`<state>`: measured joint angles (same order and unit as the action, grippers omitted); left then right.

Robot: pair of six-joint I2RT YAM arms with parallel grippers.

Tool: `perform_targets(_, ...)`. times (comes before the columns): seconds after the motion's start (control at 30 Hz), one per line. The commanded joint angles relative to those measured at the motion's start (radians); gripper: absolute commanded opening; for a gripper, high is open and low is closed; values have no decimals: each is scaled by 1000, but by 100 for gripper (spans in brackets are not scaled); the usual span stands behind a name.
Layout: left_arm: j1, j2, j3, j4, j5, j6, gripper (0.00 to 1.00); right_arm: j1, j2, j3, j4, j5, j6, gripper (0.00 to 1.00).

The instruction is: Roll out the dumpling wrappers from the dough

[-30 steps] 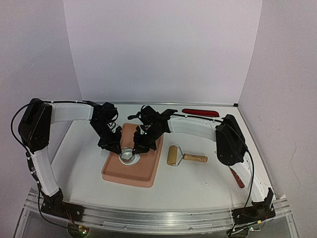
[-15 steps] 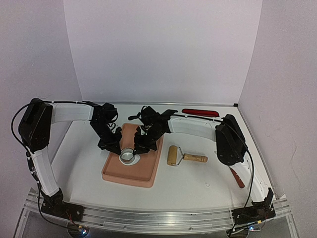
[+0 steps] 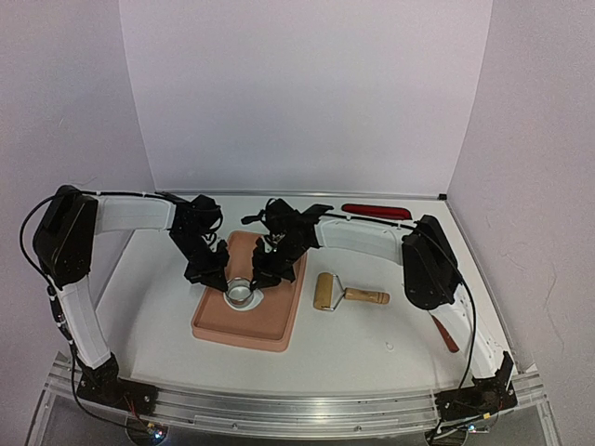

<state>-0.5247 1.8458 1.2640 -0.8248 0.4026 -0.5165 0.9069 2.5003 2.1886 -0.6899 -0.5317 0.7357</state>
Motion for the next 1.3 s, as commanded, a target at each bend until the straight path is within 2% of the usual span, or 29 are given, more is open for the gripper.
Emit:
perform_targets(0.0,-85,15,-70,25,17,-74,0,-3,71,46,24,38,-35,0)
perform_targets(0.3,-135,-24,-145,91,1,-191,0,-10,103,110,23,48,-56,0)
perform_targets(0.47,-146,-41,-168,113,-24,-222,0,-10,85,71,23,49,-57,0)
perform_targets(0.77,-134,18,-56,27,-84,-153,0,-4,-20,-123,29,48,-25,0)
perform_targets(1.27,-36,126,127,-61,-93,-11,0,27,-102,-248,29,42,82,0)
